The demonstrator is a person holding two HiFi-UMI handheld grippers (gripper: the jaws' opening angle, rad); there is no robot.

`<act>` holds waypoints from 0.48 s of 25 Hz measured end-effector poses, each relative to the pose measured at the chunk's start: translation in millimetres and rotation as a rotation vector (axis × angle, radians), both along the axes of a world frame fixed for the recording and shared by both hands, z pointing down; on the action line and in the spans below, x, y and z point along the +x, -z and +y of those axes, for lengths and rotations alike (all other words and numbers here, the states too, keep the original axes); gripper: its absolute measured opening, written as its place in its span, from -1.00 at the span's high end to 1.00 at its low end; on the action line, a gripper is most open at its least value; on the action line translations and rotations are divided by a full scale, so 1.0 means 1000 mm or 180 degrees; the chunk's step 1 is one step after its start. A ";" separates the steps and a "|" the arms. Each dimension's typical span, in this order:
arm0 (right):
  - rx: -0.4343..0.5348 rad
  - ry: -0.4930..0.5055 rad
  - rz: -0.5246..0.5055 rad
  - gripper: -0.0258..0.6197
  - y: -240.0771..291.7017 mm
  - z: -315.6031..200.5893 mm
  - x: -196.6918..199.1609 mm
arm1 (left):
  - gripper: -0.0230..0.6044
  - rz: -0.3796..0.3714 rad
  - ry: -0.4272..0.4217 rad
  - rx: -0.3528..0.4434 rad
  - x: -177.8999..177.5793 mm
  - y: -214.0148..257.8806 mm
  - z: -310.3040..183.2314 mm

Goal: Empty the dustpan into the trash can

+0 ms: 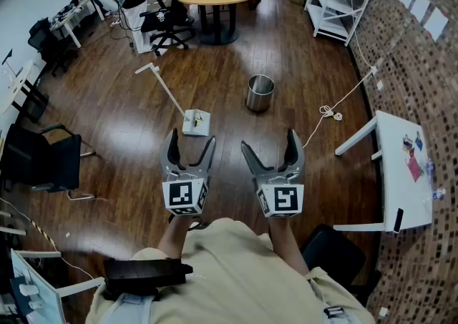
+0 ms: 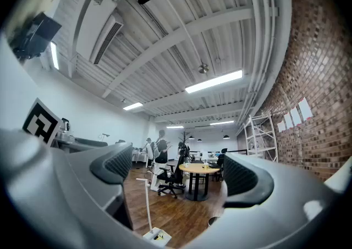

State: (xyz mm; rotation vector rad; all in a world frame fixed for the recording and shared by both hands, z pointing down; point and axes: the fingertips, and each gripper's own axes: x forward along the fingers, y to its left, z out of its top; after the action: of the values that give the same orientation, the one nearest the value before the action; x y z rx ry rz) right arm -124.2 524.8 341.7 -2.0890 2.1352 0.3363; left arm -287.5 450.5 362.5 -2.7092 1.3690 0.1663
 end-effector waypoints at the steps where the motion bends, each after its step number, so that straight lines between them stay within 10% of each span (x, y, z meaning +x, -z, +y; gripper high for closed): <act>1: -0.0027 -0.0002 -0.0057 -0.69 -0.003 0.002 0.002 | -0.33 -0.0044 -0.0025 -0.0020 0.005 -0.002 0.005; 12: -0.0298 0.0167 -0.0217 -0.69 -0.033 -0.002 0.008 | -0.23 -0.0301 -0.0074 -0.0184 0.026 -0.025 0.015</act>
State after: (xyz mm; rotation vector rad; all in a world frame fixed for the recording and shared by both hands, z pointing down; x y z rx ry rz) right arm -115.8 523.0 375.1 -2.0568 2.2016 0.1597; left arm -261.4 465.7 388.0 -2.7419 1.3369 0.0004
